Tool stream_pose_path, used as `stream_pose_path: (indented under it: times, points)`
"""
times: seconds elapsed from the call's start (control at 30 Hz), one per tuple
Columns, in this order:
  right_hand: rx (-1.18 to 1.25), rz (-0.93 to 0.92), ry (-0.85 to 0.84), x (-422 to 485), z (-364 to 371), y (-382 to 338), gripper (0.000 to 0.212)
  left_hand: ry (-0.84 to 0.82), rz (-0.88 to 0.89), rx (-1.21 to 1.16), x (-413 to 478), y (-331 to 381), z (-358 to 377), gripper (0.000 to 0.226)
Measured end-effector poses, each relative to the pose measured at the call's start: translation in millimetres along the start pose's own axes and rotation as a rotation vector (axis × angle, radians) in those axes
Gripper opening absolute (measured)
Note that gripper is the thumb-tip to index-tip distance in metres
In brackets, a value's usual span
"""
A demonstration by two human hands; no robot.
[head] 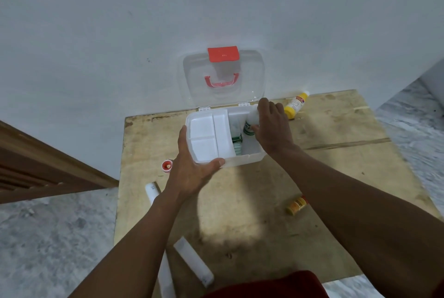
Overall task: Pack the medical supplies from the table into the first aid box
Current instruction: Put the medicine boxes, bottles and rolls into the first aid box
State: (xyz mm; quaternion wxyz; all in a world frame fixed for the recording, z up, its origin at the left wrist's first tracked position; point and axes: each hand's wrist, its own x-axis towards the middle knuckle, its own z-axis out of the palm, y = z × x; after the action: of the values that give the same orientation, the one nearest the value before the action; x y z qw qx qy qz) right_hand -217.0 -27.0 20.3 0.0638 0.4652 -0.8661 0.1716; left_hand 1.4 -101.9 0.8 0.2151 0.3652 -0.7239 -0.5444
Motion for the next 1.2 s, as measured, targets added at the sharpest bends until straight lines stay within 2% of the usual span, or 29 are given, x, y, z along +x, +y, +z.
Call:
stream_pose_path:
  times: [0.33,0.5,0.67,0.9,1.1,1.2]
  points:
    - [0.146,0.054,-0.039,-10,-23,1,0.038,-0.021,0.027,-0.009,0,3,-1,0.098]
    - [0.267,0.274,0.054,-16,-44,7,0.032,-0.021,-0.016,0.02,-1,6,-5,0.103]
    - [0.384,0.569,0.007,-9,-58,27,0.035,0.013,-0.095,0.104,-9,24,-4,0.106]
    - [0.444,0.736,-0.048,21,-51,62,0.033,0.015,-0.105,0.117,-7,21,-3,0.109]
    - [0.407,0.854,-0.135,59,-25,94,0.038,-0.011,-0.06,0.116,-2,23,0,0.099]
    - [0.397,0.886,-0.169,76,-13,102,0.038,0.021,-0.083,0.164,-1,24,1,0.104]
